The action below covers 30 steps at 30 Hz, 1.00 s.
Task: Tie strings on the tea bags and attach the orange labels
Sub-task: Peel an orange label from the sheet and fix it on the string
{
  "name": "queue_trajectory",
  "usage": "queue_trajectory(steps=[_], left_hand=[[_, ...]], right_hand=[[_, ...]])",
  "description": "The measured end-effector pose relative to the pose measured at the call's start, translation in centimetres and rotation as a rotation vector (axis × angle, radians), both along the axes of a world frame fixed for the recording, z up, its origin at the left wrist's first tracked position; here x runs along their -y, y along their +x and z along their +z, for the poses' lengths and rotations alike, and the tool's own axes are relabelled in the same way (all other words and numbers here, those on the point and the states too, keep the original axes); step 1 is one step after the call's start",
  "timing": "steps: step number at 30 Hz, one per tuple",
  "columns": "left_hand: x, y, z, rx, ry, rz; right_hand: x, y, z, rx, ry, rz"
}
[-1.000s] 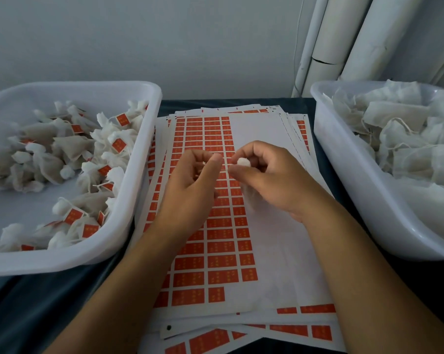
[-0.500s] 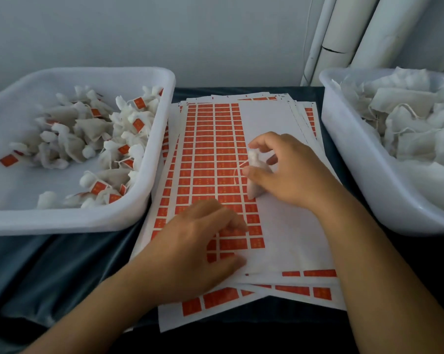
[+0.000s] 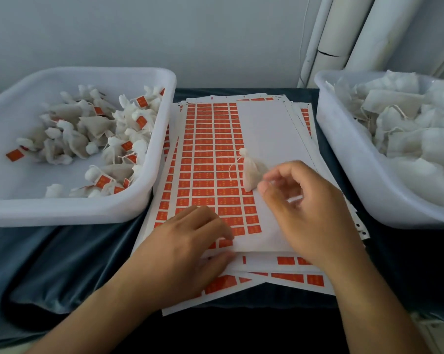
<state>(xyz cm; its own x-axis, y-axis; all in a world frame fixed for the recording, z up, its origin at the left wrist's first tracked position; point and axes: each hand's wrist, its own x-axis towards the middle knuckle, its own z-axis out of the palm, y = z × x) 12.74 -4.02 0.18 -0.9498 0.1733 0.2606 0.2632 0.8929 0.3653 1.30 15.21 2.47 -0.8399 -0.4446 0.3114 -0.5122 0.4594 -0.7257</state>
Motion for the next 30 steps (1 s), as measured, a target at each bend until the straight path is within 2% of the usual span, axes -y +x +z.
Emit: queue_trajectory(steps=[3,6,8,11,15,18,21,22,25,30], left_hand=[[-0.2,-0.1,-0.3,-0.107,0.064,0.047],[-0.4,-0.3,-0.7,-0.244,0.112,0.125],[-0.4,-0.5,-0.8,-0.328,0.121,0.172],[-0.4,-0.6,-0.7,-0.393,0.107,0.197],[-0.4,-0.3,-0.7,-0.362,0.091,0.184],[-0.6,0.0,-0.5,-0.277,0.145,0.144],[-0.5,0.3,0.1,-0.148,0.351,0.164],[-0.4,0.4,0.2,-0.127,0.361,0.186],[-0.2,0.4,0.3,-0.105,0.215,0.248],[-0.8,0.4,0.6,-0.086,0.141,0.259]], right_hand=[[-1.6,2.5,0.8,0.242,-0.047,0.215],[-1.7,3.8,0.8,0.597,0.158,0.449],[-0.9,3.8,0.0,0.698,0.209,0.473],[0.4,3.7,-1.4,0.726,-0.023,0.335],[1.2,3.8,-2.2,0.908,-0.383,0.215],[1.6,3.9,-2.8,0.936,-0.426,0.144],[1.7,4.0,-3.5,0.919,-0.391,0.071],[1.8,4.1,-3.6,0.911,-0.386,0.055],[1.8,4.1,-3.7,0.902,-0.401,0.029],[2.0,4.4,-3.9,0.904,-0.471,0.046]])
